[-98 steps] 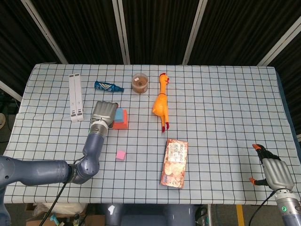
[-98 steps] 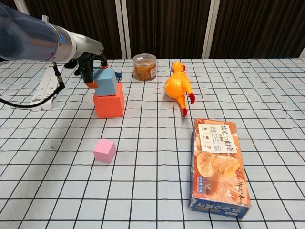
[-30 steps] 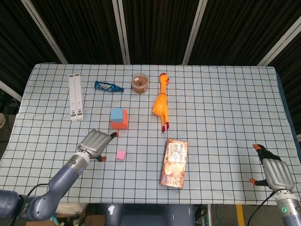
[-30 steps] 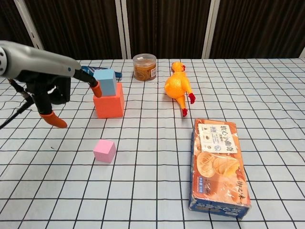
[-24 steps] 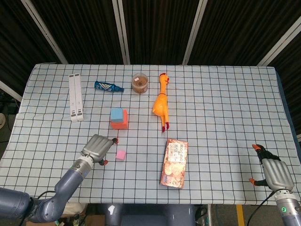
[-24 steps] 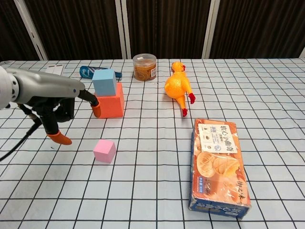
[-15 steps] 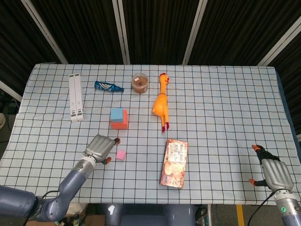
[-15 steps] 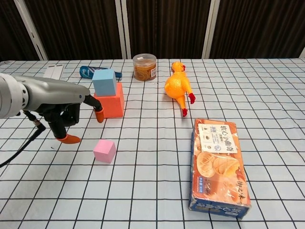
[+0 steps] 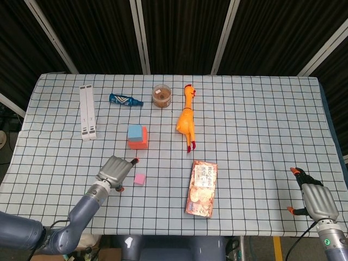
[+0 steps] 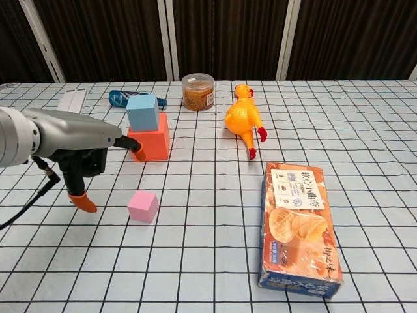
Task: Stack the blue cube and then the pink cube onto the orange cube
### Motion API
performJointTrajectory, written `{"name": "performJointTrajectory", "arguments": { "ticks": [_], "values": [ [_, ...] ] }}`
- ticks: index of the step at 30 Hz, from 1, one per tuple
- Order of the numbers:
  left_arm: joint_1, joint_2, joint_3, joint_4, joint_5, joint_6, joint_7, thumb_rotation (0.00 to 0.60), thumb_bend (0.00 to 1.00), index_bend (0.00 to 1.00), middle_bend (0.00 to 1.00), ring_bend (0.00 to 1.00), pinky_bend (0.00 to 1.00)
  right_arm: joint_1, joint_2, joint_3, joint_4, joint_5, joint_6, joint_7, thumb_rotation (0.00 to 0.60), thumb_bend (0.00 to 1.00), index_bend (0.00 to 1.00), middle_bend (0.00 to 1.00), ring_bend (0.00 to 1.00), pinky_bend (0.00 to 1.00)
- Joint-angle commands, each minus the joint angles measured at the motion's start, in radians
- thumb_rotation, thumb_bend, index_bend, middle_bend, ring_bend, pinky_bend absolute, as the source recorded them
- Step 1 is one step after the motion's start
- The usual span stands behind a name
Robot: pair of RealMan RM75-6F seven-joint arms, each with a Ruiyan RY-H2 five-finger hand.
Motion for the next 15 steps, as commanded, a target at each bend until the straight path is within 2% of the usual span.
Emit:
{"name": "performJointTrajectory", "arguments": {
  "ticks": [1, 3, 7, 15],
  "values": [
    [-0.001, -0.006, -0.003, 0.008, -0.005, -0.003, -0.003, 0.6, 0.31, 0.27, 0.9, 0.74, 0.83, 0.0, 0.001, 0.0, 0.001, 0.002, -0.001, 0.001, 0.6, 0.13, 0.08, 0.09, 0.19, 0.24],
    [-0.002, -0.009, -0.005, 0.012, -0.006, -0.007, -0.006, 0.6, 0.29, 0.22, 0.9, 0.74, 0.83, 0.0, 0.001, 0.0, 0.002, 0.003, -0.002, 0.001, 0.6, 0.13, 0.08, 0.09, 0.19, 0.24],
    [-0.003, -0.01, -0.012, 0.013, -0.002, -0.016, -0.018, 0.6, 0.19, 0.08, 0.9, 0.74, 0.83, 0.002, 0.002, -0.001, 0.002, 0.007, -0.006, 0.0, 0.6, 0.13, 0.08, 0.09, 0.19, 0.24],
    [-0.017, -0.017, -0.009, 0.025, -0.018, -0.017, 0.002, 0.6, 0.13, 0.07, 0.9, 0.74, 0.83, 0.004, 0.004, -0.001, -0.001, 0.008, -0.01, 0.0, 0.6, 0.13, 0.09, 0.09, 0.19, 0.24]
  ]
}}
